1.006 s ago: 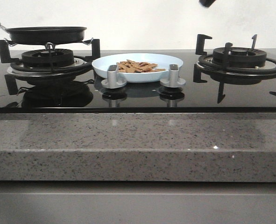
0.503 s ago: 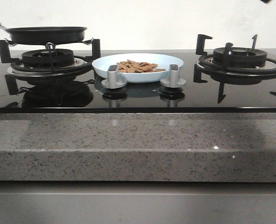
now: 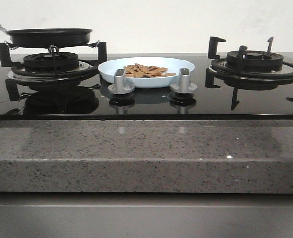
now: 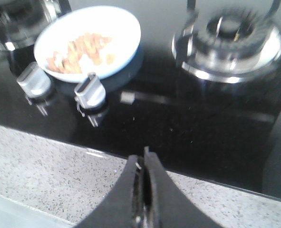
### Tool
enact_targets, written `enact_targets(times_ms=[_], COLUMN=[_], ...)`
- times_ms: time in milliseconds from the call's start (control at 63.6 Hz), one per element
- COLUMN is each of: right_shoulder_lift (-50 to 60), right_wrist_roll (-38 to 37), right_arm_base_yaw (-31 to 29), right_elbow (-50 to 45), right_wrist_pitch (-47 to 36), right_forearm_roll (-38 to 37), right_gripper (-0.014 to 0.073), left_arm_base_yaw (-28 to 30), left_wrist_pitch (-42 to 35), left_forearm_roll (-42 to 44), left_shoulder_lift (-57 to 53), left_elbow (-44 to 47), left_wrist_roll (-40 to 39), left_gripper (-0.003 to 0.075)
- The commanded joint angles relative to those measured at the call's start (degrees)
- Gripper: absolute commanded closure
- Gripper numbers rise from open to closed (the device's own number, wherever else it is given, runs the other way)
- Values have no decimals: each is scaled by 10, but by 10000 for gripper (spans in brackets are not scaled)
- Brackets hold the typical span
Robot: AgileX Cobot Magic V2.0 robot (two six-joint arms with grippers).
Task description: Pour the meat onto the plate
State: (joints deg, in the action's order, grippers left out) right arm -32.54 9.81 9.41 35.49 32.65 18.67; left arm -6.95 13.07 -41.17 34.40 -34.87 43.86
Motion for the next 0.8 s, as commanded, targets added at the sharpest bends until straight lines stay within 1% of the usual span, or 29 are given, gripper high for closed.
enact_targets(times_ms=[0,786], right_shoulder_lift=[28,36], right_wrist_roll=[9,9], right_arm_base_yaw=[-3,-3], right_elbow=[0,-7], right_wrist_pitch=[-59,-77], right_forearm_roll=[7,8], right_gripper=[662,662], left_arm_base_yaw=[-3,-3], left_wrist_pitch=[-39,-39], left_forearm_roll=[-10,-10], left_shoulder_lift=[-1,-1], left_elbow=[-16,-16], left_wrist_roll=[-1,-1], left_gripper=[741,741])
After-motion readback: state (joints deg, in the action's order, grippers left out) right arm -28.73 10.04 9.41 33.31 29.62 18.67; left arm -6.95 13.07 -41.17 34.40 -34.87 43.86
